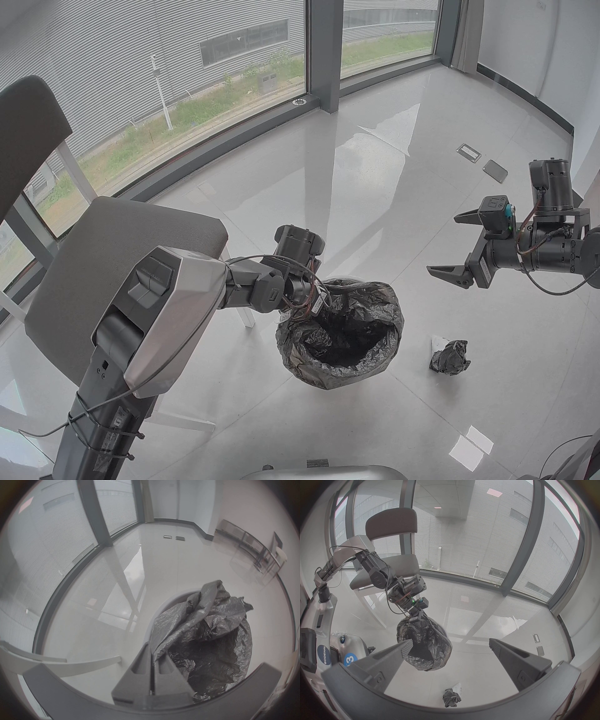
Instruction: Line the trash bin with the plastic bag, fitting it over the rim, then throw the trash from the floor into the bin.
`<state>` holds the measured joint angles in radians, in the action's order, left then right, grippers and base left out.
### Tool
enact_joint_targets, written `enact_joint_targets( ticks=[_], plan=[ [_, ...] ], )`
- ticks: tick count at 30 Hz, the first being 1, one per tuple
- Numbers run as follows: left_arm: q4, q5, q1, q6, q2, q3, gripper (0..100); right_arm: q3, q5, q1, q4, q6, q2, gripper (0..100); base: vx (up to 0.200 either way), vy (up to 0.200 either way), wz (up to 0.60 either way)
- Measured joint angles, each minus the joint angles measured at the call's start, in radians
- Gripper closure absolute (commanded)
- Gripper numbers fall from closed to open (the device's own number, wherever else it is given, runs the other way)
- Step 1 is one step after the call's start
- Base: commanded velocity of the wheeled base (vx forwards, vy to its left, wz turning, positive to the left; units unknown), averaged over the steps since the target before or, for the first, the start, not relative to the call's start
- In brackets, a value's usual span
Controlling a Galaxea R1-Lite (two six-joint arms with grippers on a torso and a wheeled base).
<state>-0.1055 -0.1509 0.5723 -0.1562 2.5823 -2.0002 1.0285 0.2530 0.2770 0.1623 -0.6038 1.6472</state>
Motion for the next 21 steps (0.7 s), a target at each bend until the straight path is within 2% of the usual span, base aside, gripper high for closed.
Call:
enact_joint_targets(
  ticks=[7, 11, 17, 21],
  plan=[
    [-0.003, 0.002, 0.008, 0.115, 0.005, 0.000, 100, -0.004, 0.000, 0.002, 0.001, 0.000, 0.000, 0, 0.000, 0.000, 0.00],
    [0.002, 0.000, 0.011, 0.141, 0.007, 0.000, 100, -0.011, 0.000, 0.003, 0.005, -0.001, 0.000, 0, 0.000, 0.000, 0.00],
    [0.033, 0.012, 0.007, 0.120, 0.006, 0.000, 100, -0.017, 0.001, 0.003, 0.006, -0.004, 0.000, 0, 0.000, 0.000, 0.00],
    [0.113, 0.045, 0.002, 0.034, 0.003, 0.000, 100, -0.018, 0.001, 0.003, 0.006, -0.005, -0.001, 0, 0.000, 0.000, 0.00]
  ],
)
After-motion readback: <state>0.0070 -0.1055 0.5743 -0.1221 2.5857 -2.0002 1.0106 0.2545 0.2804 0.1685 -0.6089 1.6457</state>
